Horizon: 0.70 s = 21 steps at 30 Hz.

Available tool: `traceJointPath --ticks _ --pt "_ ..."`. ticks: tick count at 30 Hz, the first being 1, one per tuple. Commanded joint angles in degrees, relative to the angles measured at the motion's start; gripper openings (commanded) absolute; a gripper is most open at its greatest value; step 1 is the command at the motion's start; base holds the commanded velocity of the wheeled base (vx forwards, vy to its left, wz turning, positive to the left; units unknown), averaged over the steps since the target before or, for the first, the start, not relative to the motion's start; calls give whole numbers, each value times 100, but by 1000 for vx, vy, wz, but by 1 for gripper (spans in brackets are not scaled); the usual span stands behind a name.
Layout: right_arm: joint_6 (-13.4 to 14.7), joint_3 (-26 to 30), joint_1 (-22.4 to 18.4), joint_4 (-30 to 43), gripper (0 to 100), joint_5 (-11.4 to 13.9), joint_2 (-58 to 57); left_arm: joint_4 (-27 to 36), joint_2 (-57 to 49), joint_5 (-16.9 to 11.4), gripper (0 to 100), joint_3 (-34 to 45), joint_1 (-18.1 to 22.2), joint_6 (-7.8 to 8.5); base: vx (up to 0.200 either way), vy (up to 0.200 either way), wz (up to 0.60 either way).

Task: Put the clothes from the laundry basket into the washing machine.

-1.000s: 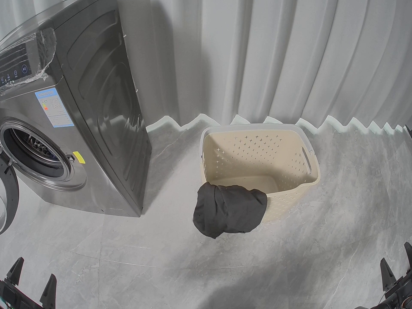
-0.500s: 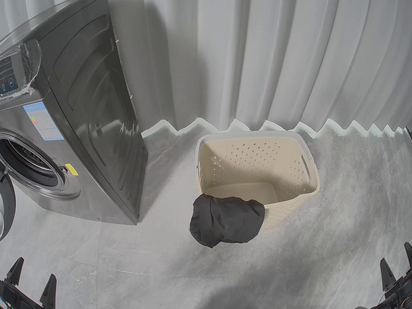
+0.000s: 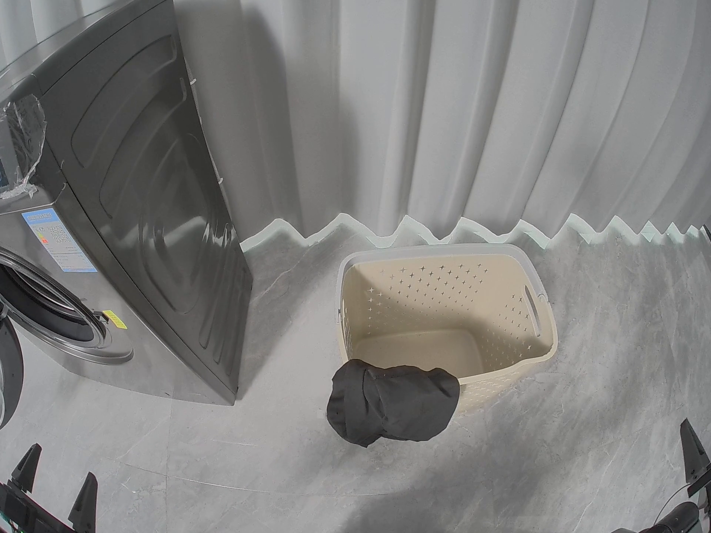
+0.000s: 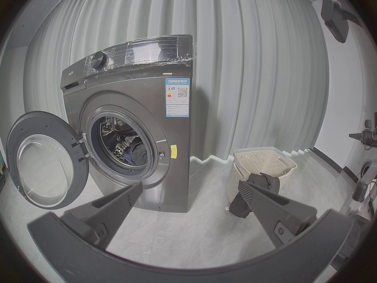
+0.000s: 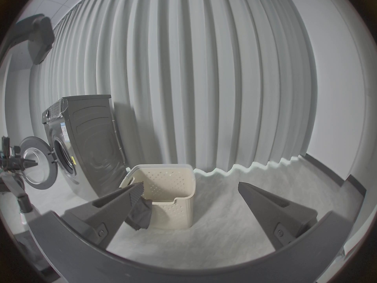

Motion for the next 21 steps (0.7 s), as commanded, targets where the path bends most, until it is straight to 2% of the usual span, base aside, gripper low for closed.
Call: traceJointPath --ticks 1,4,8,9,12,17,21 --pt "526 -189 700 -178 100 212 2343 2 -57 0 100 75 0 -4 0 0 0" --pt "570 -365 893 -389 100 283 3301 2 -57 0 100 75 0 -22 0 0 0" --pt "518 -532 1157 -1382 100 335 4813 2 -57 0 100 75 0 -13 0 0 0" --pt "518 -603 1324 -1856 100 344 5375 2 -57 0 100 75 0 -22 0 0 0" --pt "614 -822 1904 -2507 100 291 6289 2 -57 0 100 75 0 -22 0 0 0" --pt "1098 -1350 2396 -2726 100 247 7458 2 -57 0 100 75 0 -30 0 0 0" --pt "1229 -1648 2625 -2726 100 230 7898 2 -57 0 100 75 0 -30 0 0 0"
